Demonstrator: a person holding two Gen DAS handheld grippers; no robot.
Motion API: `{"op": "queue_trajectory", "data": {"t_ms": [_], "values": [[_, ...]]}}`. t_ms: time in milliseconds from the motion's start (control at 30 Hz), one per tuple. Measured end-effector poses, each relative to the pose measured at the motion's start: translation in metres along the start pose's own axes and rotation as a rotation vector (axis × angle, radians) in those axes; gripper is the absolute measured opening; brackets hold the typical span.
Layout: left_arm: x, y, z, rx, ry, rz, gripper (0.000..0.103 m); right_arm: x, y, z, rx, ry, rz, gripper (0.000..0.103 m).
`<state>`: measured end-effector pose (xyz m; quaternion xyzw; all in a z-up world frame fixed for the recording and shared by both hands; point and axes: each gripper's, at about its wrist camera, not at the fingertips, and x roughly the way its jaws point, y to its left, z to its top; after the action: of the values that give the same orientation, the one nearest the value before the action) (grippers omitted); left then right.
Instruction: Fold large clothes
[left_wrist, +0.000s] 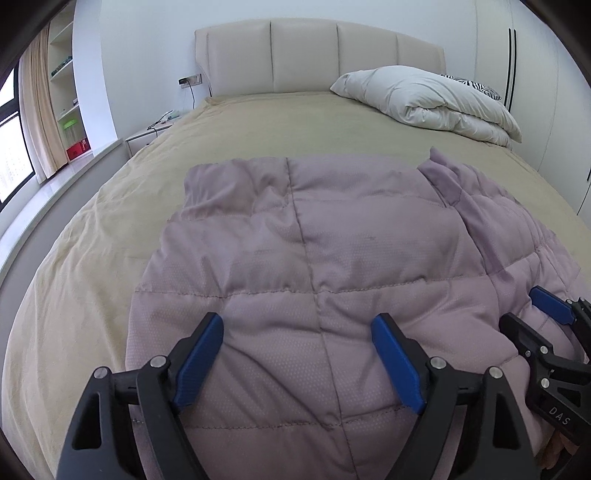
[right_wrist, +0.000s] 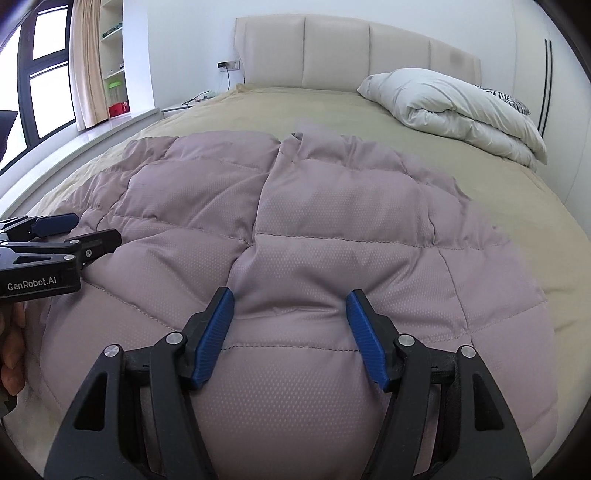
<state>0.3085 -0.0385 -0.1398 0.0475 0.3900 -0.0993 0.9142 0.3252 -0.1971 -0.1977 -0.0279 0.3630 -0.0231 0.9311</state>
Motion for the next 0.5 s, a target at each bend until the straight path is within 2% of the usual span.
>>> {"op": "queue_trajectory", "data": {"t_ms": [100, 200, 267, 333, 367, 467, 500], "values": [[-0.001, 0.002, 0.000, -0.002, -0.003, -0.008, 0.086, 0.003, -0.005, 0.002, 0.009, 0.006, 0.006, 0.064], [-0.015, 0.010, 0.001, -0.032, -0.010, -0.035, 0.086, -0.011, -0.016, 0.018, 0.048, 0.049, 0.053, 0.064], [-0.029, 0.017, -0.004, -0.049, -0.028, -0.029, 0.084, -0.032, -0.031, 0.024, 0.091, -0.004, 0.060, 0.064], [-0.036, 0.024, -0.009, -0.065, -0.046, -0.007, 0.084, -0.050, -0.050, 0.024, 0.142, -0.067, 0.010, 0.065], [-0.035, 0.026, -0.013, -0.066, -0.043, -0.003, 0.085, -0.051, -0.059, 0.022, 0.163, -0.061, -0.006, 0.065], [-0.024, 0.024, -0.020, -0.054, -0.023, -0.006, 0.086, -0.016, -0.070, 0.006, 0.137, 0.102, -0.011, 0.066], [-0.019, 0.023, -0.020, -0.055, -0.014, -0.007, 0.086, -0.015, -0.069, 0.001, 0.111, 0.069, -0.008, 0.067]]}}
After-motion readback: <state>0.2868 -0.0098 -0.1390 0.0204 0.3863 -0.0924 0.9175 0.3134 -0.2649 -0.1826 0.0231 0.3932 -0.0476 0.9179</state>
